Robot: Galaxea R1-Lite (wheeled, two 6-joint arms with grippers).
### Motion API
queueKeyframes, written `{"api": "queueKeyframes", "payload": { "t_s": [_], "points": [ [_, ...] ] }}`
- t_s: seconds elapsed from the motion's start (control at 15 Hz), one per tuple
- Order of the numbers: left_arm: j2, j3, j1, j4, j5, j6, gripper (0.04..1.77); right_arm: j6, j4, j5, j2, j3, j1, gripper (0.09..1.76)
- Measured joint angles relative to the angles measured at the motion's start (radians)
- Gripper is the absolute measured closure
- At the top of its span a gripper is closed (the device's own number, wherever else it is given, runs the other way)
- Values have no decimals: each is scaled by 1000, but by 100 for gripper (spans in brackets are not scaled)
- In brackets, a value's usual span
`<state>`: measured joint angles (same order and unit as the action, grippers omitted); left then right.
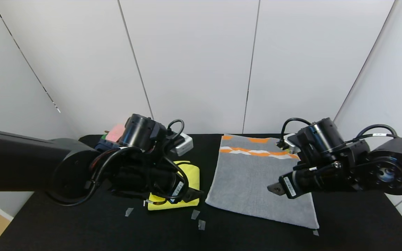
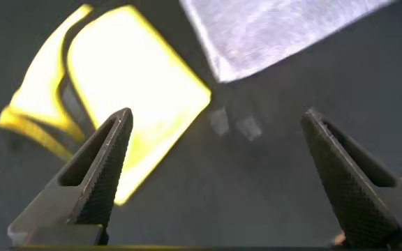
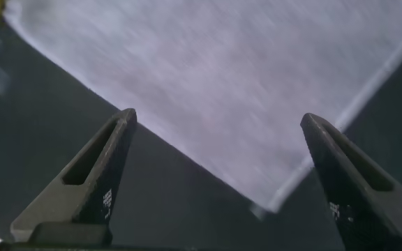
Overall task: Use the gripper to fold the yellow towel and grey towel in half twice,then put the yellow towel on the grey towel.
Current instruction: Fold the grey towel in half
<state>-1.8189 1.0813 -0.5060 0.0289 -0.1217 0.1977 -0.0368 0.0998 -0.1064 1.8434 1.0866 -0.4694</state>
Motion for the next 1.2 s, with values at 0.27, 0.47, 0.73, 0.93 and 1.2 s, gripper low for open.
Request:
{"api": "queueKeyframes", "payload": {
  "t_s": [0.27,0.47,0.73,0.93,1.2],
  "points": [
    [-101,73,-24,1,-6,83,9,86,44,73,-51,-61,134,15],
    [-173,119,-37,2,-10,146,9,173,47,129,-64,-107,231,15],
    [-244,172,-57,63,-9,176,9,203,47,155,-47,-154,291,15],
    [-298,234,-69,119,0,186,9,207,45,154,-18,-176,300,15],
    [-373,343,-94,201,17,185,9,207,44,146,17,-191,301,15]
  ]
}}
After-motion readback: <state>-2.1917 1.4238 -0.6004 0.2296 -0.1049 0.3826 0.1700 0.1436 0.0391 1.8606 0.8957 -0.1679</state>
